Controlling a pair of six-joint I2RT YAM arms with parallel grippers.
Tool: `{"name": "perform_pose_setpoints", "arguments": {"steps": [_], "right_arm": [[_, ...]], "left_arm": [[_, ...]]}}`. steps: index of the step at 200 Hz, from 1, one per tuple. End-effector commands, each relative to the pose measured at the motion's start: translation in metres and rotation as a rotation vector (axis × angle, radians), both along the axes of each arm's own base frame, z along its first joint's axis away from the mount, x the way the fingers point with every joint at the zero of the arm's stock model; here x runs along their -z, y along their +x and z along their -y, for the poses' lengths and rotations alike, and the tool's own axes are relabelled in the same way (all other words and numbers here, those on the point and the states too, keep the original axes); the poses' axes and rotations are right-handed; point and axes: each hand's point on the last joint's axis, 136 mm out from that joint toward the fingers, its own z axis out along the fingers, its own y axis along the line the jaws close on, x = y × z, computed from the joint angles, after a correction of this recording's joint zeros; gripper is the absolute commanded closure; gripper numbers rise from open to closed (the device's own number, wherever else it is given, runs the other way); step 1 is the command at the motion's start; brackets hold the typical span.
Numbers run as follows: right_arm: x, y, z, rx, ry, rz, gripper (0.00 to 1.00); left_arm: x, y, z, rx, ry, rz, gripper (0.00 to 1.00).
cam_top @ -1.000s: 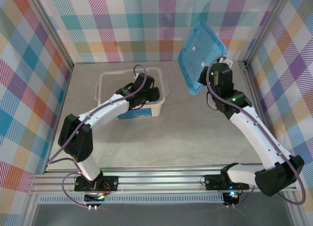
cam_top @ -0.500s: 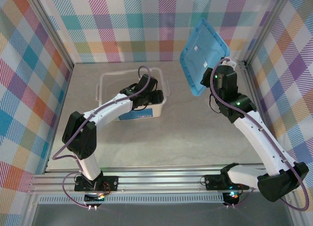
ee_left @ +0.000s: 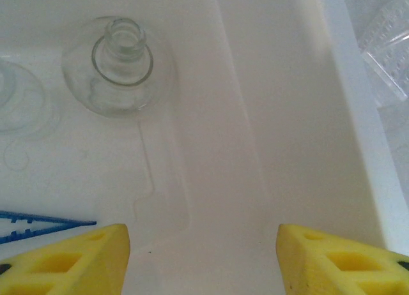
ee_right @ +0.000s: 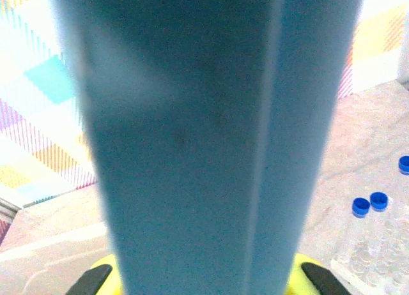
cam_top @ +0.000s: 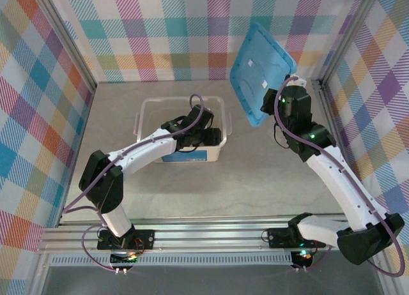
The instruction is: Organize the chemistry lab equipment
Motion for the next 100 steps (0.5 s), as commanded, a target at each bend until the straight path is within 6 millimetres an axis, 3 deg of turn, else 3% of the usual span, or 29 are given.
{"name": "perform_pose_setpoints", "arguments": {"steps": [1, 40, 100], "right_arm": [[-0.040, -0.005, -0.009, -0.063, 0.026, 0.129, 1.00], [-0.048, -0.004, -0.026, -0.149, -0.013, 0.158, 1.00], [-0.065, -0.004, -0.057, -0.241, -0.168, 0.231, 1.00]], "left_arm": [[-0.005, -0.025, -0.011, 0.025, 0.015, -0.036, 0.38], [-0.018, -0.028, -0.028, 0.003, 0.056, 0.000, 0.38], [-0.084, -0.009, -0.058, -0.119, 0.006, 0.144, 0.31]]}}
